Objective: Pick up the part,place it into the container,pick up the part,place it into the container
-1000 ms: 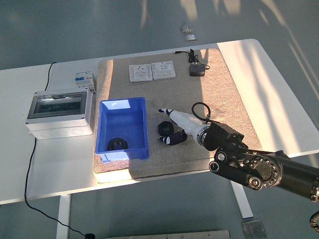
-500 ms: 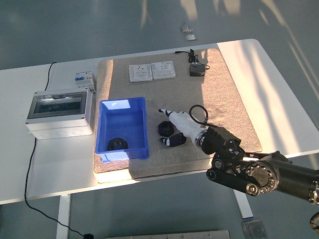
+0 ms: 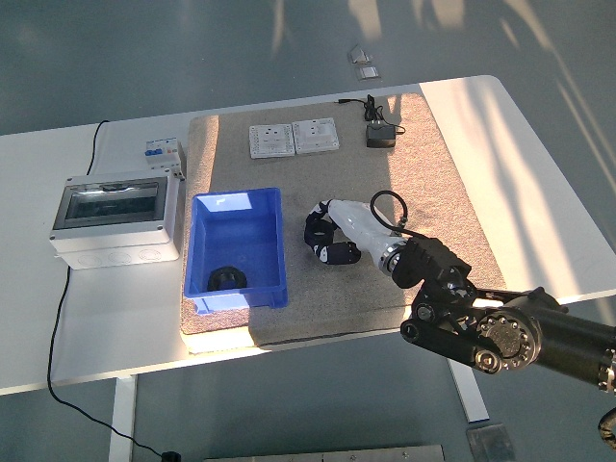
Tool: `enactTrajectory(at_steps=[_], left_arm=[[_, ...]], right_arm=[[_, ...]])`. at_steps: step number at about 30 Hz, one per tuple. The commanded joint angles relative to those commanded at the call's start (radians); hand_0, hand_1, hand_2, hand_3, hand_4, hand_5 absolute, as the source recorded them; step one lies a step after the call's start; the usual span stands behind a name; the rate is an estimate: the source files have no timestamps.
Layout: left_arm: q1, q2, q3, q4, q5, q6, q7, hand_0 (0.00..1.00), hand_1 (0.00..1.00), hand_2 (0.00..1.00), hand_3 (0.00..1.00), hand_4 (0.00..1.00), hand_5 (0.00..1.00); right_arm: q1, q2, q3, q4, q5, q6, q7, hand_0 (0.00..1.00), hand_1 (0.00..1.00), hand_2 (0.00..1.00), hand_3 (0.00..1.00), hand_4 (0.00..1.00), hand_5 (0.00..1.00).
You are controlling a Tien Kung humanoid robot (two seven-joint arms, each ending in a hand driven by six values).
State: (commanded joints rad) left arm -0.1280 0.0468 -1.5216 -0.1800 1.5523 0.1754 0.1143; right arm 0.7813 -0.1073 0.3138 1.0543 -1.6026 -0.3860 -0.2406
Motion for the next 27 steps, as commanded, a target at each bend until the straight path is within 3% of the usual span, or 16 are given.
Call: enactTrajectory(at_steps=[8, 13, 16, 19, 27], left_arm=[[0.001, 0.002, -0.002, 0.000, -0.001, 0.001, 0.000, 0.681, 0.673, 0.709, 0.625, 0.639, 0.750], [0.001, 0.002, -0.002, 0.000, -0.002, 0.002, -0.001, 0.681, 0.673, 0.710, 0.624, 0.640, 0.750], [0.001, 0.003, -0.002, 0.000, -0.004, 0.003, -0.003, 0.681, 0.673, 0.710, 0.624, 0.640, 0.750], [-0.001, 0.003, -0.004, 0.000, -0.003, 0.004, -0.004, 0.680, 0.672, 0.709, 0.625, 0.640, 0.752], [-0.004, 0.006, 0.000, 0.000, -0.010, 0.006, -0.006, 0.680, 0.672, 0.708, 0.625, 0.641, 0.751]], right_arm=[[0.027, -0.009, 0.086, 0.026, -0.008, -0.095, 0.051, 0.663, 0.267, 0.415, 0.575, 0.376, 0.002], [0.046, 0.010, 0.044, 0.057, 0.030, -0.148, 0.096, 0.662, 0.265, 0.418, 0.578, 0.371, 0.002], [0.065, 0.025, -0.006, 0.068, 0.060, -0.155, 0.128, 0.662, 0.265, 0.418, 0.578, 0.371, 0.002], [0.086, 0.042, -0.051, 0.074, 0.087, -0.131, 0.160, 0.656, 0.263, 0.420, 0.582, 0.373, 0.002], [0.099, 0.063, -0.104, 0.048, 0.060, 0.037, 0.172, 0.657, 0.267, 0.428, 0.594, 0.372, 0.002]])
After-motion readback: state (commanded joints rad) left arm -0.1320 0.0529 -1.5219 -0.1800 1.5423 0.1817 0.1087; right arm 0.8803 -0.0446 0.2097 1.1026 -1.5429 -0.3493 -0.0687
